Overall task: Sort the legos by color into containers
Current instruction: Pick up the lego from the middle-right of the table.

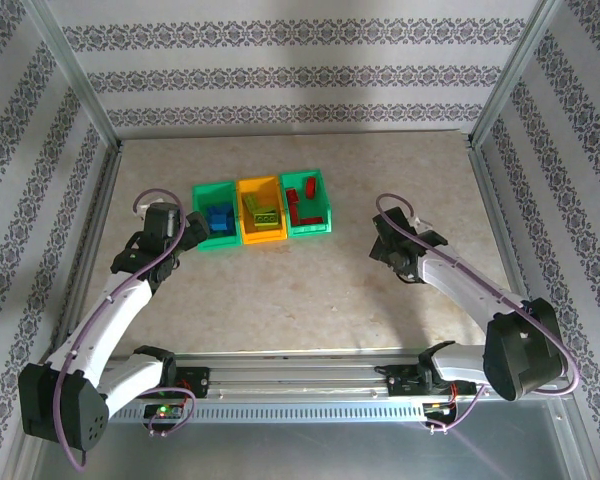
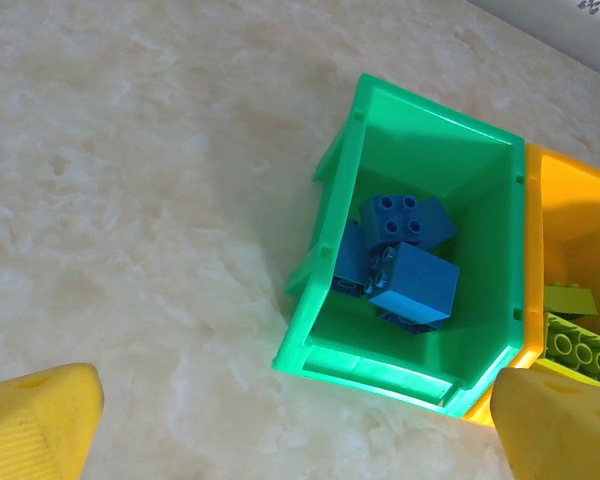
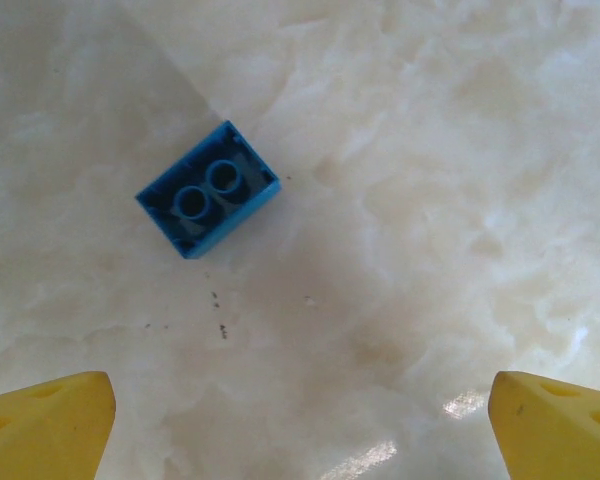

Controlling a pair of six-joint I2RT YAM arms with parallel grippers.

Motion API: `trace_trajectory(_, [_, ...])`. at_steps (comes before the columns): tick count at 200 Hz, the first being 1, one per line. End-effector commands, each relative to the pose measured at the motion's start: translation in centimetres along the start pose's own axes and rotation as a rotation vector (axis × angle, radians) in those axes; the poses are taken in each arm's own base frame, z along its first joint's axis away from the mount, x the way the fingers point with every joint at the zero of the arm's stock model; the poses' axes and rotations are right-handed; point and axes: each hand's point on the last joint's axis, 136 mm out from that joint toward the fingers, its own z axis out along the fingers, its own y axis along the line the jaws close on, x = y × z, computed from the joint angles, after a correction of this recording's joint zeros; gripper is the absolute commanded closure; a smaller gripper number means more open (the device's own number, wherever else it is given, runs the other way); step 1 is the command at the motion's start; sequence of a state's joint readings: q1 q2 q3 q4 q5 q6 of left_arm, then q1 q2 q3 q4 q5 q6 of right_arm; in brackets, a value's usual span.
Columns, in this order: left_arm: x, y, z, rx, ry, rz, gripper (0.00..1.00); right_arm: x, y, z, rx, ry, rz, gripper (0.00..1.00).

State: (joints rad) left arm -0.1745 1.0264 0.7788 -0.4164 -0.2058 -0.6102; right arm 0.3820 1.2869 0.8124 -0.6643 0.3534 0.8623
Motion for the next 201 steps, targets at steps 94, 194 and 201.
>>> trace_trajectory(94, [-1.0,0.0,0.1,-0.002,-0.029,-0.025,0.0,-0.8,2.0,4.2,-0.022,0.132,0.03,0.09])
trace_trajectory(194, [-0.7,0.1,0.4,-0.01,-0.016,-0.026,0.0,-2.7,5.8,7.1,-0.075,0.145,-0.021,0.24])
trace_trajectory(201, [-0.6,0.2,0.4,-0.011,-0.013,-0.025,0.0,-3.1,6.0,7.2,-0.075,0.139,-0.027,0.25])
